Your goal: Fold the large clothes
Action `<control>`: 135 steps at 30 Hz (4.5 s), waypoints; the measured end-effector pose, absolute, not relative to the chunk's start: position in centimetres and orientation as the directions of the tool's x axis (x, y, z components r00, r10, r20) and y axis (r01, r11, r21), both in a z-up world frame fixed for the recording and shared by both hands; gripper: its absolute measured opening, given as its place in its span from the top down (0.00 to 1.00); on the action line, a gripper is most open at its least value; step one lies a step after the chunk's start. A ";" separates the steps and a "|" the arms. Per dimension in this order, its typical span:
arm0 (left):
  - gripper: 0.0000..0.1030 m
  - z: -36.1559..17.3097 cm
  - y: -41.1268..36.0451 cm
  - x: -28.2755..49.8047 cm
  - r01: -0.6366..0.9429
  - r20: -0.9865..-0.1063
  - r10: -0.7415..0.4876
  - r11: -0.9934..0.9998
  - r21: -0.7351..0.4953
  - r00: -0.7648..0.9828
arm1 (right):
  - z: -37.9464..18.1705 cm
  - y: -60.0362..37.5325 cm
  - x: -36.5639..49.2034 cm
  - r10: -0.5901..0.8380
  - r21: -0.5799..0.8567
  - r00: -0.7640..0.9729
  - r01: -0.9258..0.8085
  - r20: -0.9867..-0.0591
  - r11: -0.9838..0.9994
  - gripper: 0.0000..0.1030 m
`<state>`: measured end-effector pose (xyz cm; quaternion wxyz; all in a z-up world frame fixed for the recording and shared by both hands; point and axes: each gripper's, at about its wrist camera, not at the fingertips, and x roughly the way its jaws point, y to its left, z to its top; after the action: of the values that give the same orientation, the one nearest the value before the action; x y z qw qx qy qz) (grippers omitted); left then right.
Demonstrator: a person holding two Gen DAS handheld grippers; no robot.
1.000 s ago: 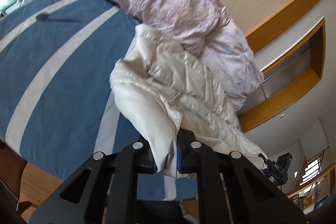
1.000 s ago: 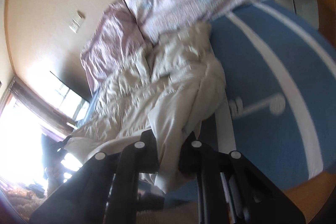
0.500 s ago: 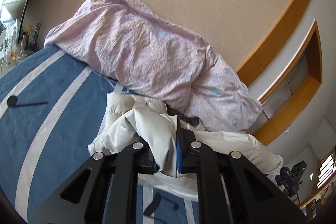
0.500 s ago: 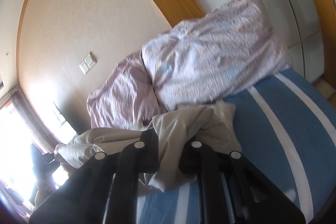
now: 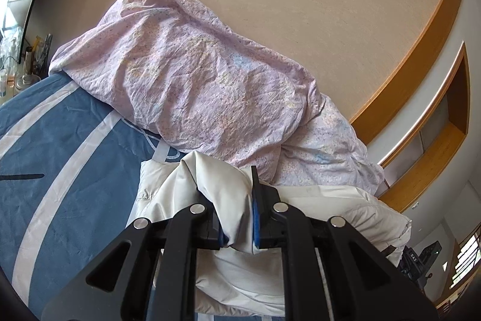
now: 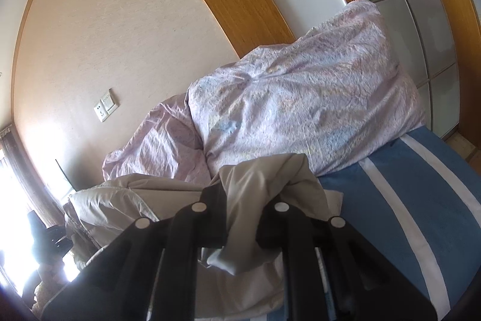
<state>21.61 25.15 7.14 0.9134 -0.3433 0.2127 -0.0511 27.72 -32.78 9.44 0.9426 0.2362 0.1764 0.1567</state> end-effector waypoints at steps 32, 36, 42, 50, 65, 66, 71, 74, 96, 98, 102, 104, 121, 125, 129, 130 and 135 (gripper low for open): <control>0.03 3.3 24.0 32.8 -0.169 -0.383 -0.086 0.793 -0.586 0.920 | 4.8 -27.8 40.9 0.107 0.382 0.879 0.090 -0.465 0.920 0.28; 0.03 5.0 21.5 29.7 -0.102 -0.351 -0.086 0.870 -0.483 0.932 | 5.7 -23.7 36.9 0.149 0.167 0.892 -0.084 -0.427 0.982 0.28; 0.03 2.8 14.7 28.4 -0.046 -0.406 -0.051 0.973 -0.225 0.912 | 3.3 -17.4 35.4 0.162 -0.040 0.857 -0.208 -0.489 0.977 0.35; 0.03 -1.1 11.4 33.3 -0.132 -0.529 0.100 0.991 -0.023 0.843 | -1.6 -15.2 39.8 0.011 -0.114 0.751 -0.115 -0.661 0.987 0.37; 0.01 -3.5 12.6 38.6 -0.259 -0.611 0.189 0.965 -0.028 0.769 | -5.1 -16.4 44.7 -0.032 -0.054 0.662 -0.013 -0.749 0.998 0.30; 0.01 -3.2 12.9 38.0 -0.254 -0.619 0.176 0.966 -0.039 0.766 | -4.5 -17.0 43.7 0.004 -0.024 0.667 -0.033 -0.745 0.999 0.32; 0.01 -0.1 15.3 33.9 -0.228 -0.541 0.125 0.965 -0.127 0.832 | -0.9 -21.8 39.2 0.053 0.086 0.770 0.002 -0.635 0.996 0.32; 0.01 0.6 17.2 33.9 -0.293 -0.528 0.196 0.950 -0.105 0.826 | -0.5 -24.5 39.3 -0.001 0.090 0.773 0.075 -0.634 0.993 0.32; 0.01 -5.7 21.3 37.5 -0.525 -0.697 0.371 0.851 -0.010 0.614 | -6.9 -25.3 43.5 -0.163 -0.080 0.618 0.159 -0.770 0.984 0.23; 0.01 -4.5 21.9 35.1 -0.482 -0.694 0.263 0.865 -0.137 0.670 | -4.8 -27.2 40.9 -0.057 0.087 0.642 0.190 -0.765 0.978 0.26; 0.01 -1.9 24.2 28.5 -0.373 -0.625 0.056 0.842 -0.389 0.778 | -2.2 -31.8 35.1 0.117 0.393 0.689 0.258 -0.715 0.883 0.25; 0.01 -1.6 24.8 25.7 -0.348 -0.607 0.009 0.826 -0.444 0.795 | -2.3 -33.9 32.1 0.149 0.483 0.693 0.316 -0.705 0.816 0.25; 0.10 -6.9 25.8 20.7 -0.387 -0.561 -0.201 0.540 -0.747 0.803 | -10.2 -36.5 28.9 0.401 0.782 0.688 0.418 -0.605 0.462 0.33; 0.18 -7.9 25.3 21.9 -0.407 -0.559 -0.215 0.489 -0.771 0.801 | -10.6 -36.6 29.1 0.404 0.798 0.704 0.409 -0.585 0.443 0.35; 0.28 -8.9 25.1 22.8 -0.424 -0.558 -0.209 0.457 -0.782 0.803 | -11.0 -36.6 29.2 0.408 0.818 0.726 0.381 -0.553 0.430 0.39; 0.32 -9.3 25.2 23.0 -0.432 -0.557 -0.205 0.442 -0.786 0.805 | -11.0 -36.4 29.3 0.407 0.819 0.730 0.374 -0.550 0.436 0.43; 0.61 -10.0 25.6 23.1 -0.432 -0.532 -0.206 0.386 -0.815 0.821 | -10.2 -36.2 29.1 0.411 0.837 0.762 0.306 -0.501 0.453 0.69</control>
<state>23.08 25.62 -10.03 0.7803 -0.5492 0.2903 0.0722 29.07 -36.22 -10.23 0.7800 0.5221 0.3434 0.0334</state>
